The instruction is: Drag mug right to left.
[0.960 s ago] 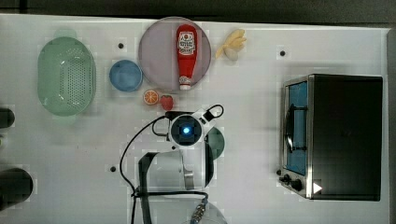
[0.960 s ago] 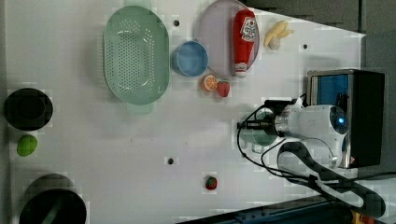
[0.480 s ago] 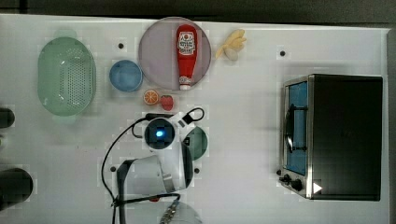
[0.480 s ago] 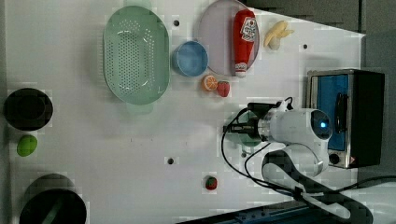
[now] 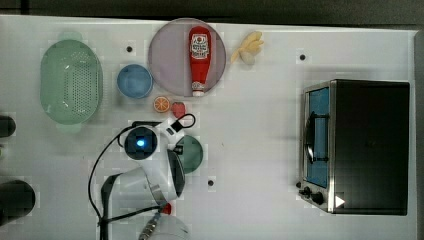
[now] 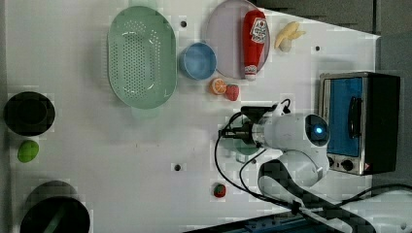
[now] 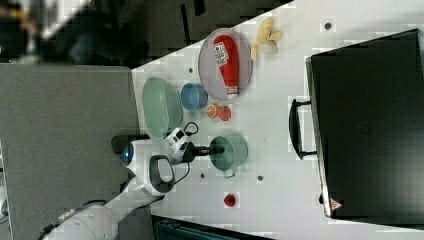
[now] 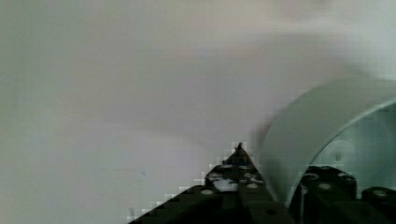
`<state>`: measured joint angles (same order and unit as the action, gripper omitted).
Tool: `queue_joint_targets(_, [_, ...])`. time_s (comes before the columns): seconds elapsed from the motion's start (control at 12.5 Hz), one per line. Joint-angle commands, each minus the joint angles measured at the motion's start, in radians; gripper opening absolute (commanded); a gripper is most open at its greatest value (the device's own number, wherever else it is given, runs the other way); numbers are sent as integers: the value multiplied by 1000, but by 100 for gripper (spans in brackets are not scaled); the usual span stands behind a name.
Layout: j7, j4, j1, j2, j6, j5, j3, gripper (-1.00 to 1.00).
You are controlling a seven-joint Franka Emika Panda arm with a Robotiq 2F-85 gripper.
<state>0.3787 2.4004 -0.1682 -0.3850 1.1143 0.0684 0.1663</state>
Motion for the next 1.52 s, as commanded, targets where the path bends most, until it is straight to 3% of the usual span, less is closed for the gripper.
queue_joint_targets(0.08, [-159, -59, -61, -7, -75, 2, 9, -62])
queue_joint_targets(1.52, [-292, -289, -284, -137, -115, 1, 12, -62])
